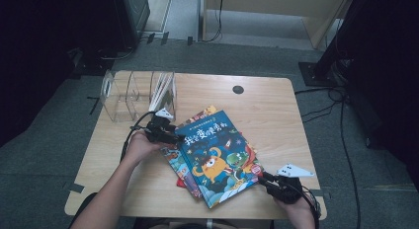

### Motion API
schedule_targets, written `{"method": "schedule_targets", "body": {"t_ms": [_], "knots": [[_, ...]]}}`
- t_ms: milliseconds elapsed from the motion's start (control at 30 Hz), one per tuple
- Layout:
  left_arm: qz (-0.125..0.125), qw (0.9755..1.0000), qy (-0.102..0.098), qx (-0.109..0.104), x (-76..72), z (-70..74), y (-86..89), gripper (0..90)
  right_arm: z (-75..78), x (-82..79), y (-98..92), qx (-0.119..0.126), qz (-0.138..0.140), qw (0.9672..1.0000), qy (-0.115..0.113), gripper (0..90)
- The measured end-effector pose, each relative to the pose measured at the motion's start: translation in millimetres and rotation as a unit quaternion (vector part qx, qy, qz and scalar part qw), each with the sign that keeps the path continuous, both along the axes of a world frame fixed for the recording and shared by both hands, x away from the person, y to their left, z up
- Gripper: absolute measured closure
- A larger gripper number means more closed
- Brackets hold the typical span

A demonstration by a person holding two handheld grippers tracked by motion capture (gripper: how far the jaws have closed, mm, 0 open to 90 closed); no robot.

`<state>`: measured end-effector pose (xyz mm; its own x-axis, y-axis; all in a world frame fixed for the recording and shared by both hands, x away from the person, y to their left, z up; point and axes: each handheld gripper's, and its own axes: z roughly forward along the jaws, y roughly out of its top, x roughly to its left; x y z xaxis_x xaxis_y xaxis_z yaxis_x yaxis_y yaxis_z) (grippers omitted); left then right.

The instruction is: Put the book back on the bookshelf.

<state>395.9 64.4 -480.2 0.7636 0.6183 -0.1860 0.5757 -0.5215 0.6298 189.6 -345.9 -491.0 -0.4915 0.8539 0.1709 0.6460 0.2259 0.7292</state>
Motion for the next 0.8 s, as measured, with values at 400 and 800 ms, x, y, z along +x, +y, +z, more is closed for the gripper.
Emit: {"method": "schedule_targets", "body": {"t_ms": [400,800], "knots": [[0.012,0.9998,0.015,-0.004,-1.7,1.2,-0.1,34.9,-5.2,-3.9,4.8,-0.011,0.019,0.9996,0.017,82.7],[0.009,0.9998,0.019,-0.002,-16.3,1.9,4.8,37.6,-6.2,2.2,-3.9,-0.008,-0.006,0.9998,0.018,82.5]]}}
